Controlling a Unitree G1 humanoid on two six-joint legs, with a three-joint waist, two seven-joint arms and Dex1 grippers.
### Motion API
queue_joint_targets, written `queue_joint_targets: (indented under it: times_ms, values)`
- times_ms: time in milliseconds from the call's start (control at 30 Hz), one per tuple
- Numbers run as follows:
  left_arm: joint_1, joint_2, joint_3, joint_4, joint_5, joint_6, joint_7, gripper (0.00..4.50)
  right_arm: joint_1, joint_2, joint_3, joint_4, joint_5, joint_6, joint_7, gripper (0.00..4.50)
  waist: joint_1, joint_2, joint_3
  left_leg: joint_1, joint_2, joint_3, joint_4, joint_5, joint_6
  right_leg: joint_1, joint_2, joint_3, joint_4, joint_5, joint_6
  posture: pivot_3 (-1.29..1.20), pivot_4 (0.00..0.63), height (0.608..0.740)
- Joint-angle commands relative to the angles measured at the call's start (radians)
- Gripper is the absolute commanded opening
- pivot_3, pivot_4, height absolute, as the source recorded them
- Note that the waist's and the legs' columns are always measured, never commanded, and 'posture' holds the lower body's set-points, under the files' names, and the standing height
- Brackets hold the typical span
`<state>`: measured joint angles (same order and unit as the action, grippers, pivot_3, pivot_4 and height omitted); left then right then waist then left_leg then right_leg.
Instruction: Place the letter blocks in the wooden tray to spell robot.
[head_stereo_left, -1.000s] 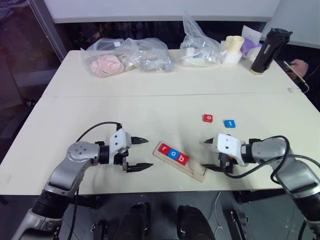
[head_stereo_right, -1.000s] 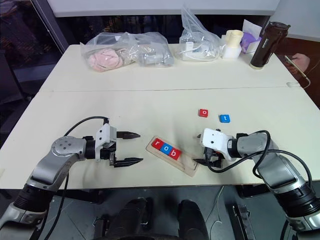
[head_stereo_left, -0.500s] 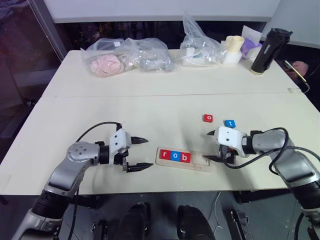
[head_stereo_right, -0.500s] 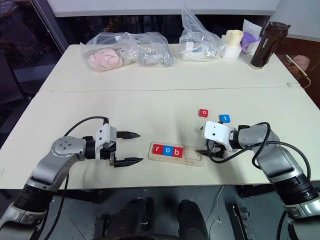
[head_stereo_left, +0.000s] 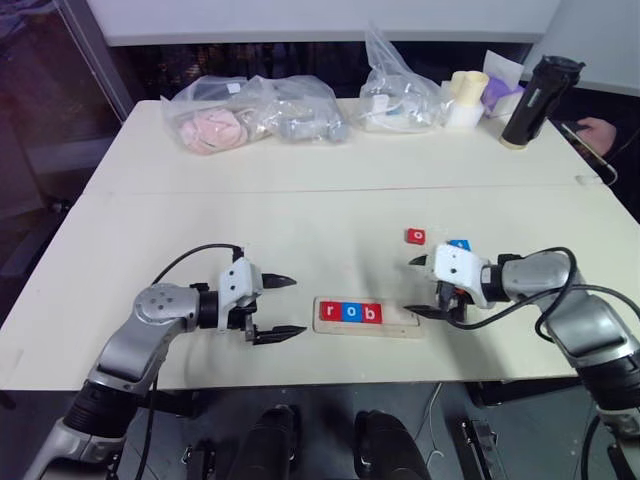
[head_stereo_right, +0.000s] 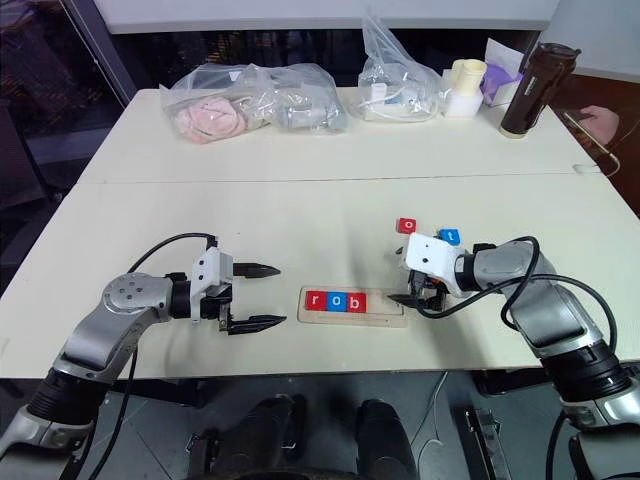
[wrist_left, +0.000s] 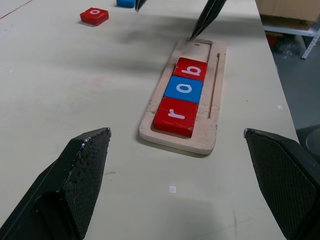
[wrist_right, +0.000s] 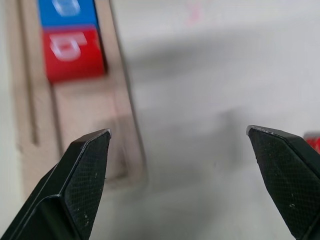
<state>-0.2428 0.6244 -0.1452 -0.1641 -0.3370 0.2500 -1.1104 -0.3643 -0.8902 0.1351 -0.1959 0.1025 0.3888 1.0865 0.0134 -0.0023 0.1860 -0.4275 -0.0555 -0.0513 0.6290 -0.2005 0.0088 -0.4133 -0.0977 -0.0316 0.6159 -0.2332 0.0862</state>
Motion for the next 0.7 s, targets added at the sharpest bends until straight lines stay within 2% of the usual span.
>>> queue_joint_targets:
  times_ms: [33, 233, 367, 500, 700]
  values:
    - [-0.002, 0.003, 0.009, -0.030, -0.010, -0.008, -0.002, 4.50, -0.005, -0.002, -0.057, -0.078, 0.054, 0.051, -0.008, 4.47, 0.000, 0.000, 0.000, 0.000, 0.000, 0.000, 0.000, 0.000, 0.000, 0.000, 0.000, 0.000, 0.000, 0.000, 0.000, 0.00, 0.150, 0.738]
    - [-0.008, -0.003, 0.003, -0.027, -0.009, -0.008, -0.004, 4.50, -0.125, 0.103, -0.060, 0.062, -0.033, 0.115, -0.225, 4.47, -0.003, 0.000, 0.000, 0.000, 0.000, 0.000, 0.000, -0.001, -0.002, 0.000, 0.000, 0.001, 0.000, 0.000, 0.000, 0.00, 0.150, 0.738]
    - [-0.014, -0.008, 0.001, -0.022, -0.007, -0.010, -0.004, 4.50, -0.204, 0.232, -0.068, 0.157, -0.110, 0.268, -0.464, 4.47, 0.000, 0.000, 0.000, 0.000, 0.000, 0.000, -0.001, 0.000, 0.000, -0.002, 0.000, 0.000, 0.001, 0.000, -0.001, 0.00, 0.150, 0.738]
    - [-0.011, -0.010, 0.002, -0.024, -0.008, -0.010, -0.002, 4.50, -0.269, 0.393, -0.140, 0.201, -0.125, 0.480, -0.674, 4.47, -0.001, 0.000, 0.000, -0.002, 0.000, 0.001, -0.002, 0.000, 0.000, -0.004, 0.000, 0.001, 0.001, 0.000, -0.001, 0.00, 0.150, 0.738]
    - [-0.013, -0.011, 0.001, -0.021, -0.007, -0.009, -0.002, 4.50, -0.340, 0.520, -0.203, 0.254, -0.120, 0.622, -0.830, 4.47, -0.002, 0.000, 0.000, -0.003, -0.001, 0.001, -0.001, 0.001, 0.000, -0.007, 0.001, 0.002, 0.005, 0.001, -0.001, 0.00, 0.150, 0.738]
